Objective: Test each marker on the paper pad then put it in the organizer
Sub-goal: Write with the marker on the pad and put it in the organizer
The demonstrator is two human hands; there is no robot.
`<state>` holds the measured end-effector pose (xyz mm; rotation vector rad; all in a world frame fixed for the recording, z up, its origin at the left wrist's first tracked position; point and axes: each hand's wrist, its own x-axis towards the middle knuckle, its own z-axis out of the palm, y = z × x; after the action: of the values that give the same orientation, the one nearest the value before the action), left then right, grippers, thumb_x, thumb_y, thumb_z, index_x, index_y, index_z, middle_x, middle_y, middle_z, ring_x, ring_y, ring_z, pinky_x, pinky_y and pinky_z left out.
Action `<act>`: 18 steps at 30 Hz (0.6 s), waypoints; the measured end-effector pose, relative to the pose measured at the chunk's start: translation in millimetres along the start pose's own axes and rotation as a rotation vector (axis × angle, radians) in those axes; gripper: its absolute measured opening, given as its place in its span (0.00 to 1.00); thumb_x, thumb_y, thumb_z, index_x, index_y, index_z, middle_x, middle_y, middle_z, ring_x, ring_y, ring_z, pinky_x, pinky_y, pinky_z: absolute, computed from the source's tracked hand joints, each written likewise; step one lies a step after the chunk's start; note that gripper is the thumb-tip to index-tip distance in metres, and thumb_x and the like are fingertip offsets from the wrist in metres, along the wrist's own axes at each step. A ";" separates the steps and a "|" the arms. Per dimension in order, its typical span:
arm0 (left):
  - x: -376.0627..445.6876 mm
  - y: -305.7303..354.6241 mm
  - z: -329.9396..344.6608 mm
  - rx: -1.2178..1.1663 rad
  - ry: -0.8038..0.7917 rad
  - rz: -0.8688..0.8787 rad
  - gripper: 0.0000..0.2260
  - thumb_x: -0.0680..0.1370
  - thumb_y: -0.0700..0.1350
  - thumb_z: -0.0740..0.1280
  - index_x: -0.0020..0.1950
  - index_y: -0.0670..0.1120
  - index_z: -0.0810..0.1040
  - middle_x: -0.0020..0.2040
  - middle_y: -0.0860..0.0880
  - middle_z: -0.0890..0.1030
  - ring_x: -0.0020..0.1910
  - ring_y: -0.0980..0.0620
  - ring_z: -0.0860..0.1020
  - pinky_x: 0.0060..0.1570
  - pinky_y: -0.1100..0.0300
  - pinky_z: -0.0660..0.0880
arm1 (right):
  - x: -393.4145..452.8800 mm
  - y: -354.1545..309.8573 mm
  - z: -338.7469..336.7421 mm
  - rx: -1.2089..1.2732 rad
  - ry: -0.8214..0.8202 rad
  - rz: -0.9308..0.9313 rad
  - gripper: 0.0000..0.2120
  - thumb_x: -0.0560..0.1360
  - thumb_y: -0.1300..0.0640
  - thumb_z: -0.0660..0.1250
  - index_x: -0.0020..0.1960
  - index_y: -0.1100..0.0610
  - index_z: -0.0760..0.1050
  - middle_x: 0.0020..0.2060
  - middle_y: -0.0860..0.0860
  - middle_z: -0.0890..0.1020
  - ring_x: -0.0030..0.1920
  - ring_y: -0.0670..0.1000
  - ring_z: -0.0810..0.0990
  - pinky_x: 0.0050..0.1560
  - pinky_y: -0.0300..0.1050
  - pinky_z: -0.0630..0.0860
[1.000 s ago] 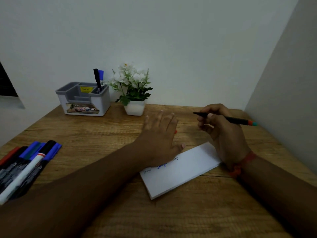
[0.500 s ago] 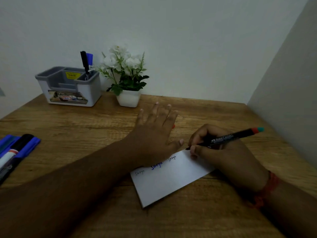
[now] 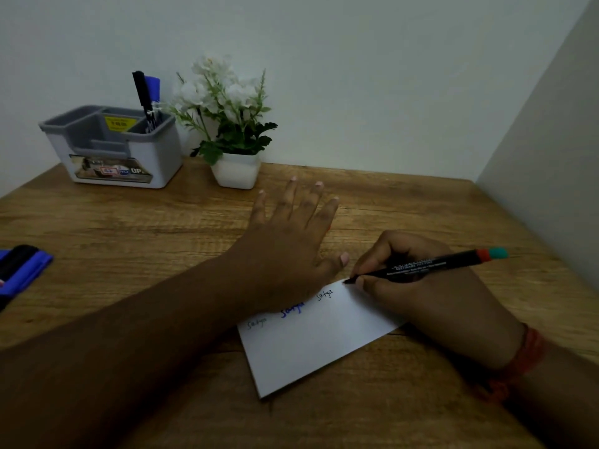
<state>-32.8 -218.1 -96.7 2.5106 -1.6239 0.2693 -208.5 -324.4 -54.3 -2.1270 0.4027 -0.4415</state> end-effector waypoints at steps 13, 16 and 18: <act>0.9 0.5 -0.1 0.006 -0.003 -0.006 0.36 0.76 0.69 0.41 0.79 0.55 0.36 0.80 0.52 0.34 0.77 0.47 0.29 0.73 0.35 0.37 | -1.2 -2.3 1.1 -0.065 -0.019 0.036 0.05 0.70 0.61 0.75 0.38 0.53 0.82 0.40 0.46 0.85 0.43 0.43 0.83 0.43 0.41 0.81; 1.0 -0.6 0.8 0.014 0.000 -0.001 0.36 0.75 0.70 0.40 0.79 0.55 0.36 0.80 0.51 0.34 0.77 0.47 0.29 0.73 0.34 0.38 | -1.3 -3.4 -0.5 -0.036 0.006 0.019 0.05 0.70 0.62 0.75 0.38 0.54 0.82 0.39 0.46 0.85 0.41 0.41 0.83 0.41 0.36 0.79; 1.0 -0.8 0.6 0.013 -0.002 -0.001 0.36 0.76 0.70 0.40 0.79 0.55 0.36 0.80 0.51 0.34 0.77 0.47 0.29 0.73 0.34 0.38 | -0.4 -3.1 -0.7 -0.025 0.034 0.021 0.05 0.70 0.62 0.75 0.38 0.55 0.82 0.38 0.49 0.85 0.41 0.46 0.83 0.41 0.42 0.79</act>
<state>-31.7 -218.8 -97.1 2.5219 -1.6273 0.2789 -208.9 -323.1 -51.4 -2.1395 0.4517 -0.4640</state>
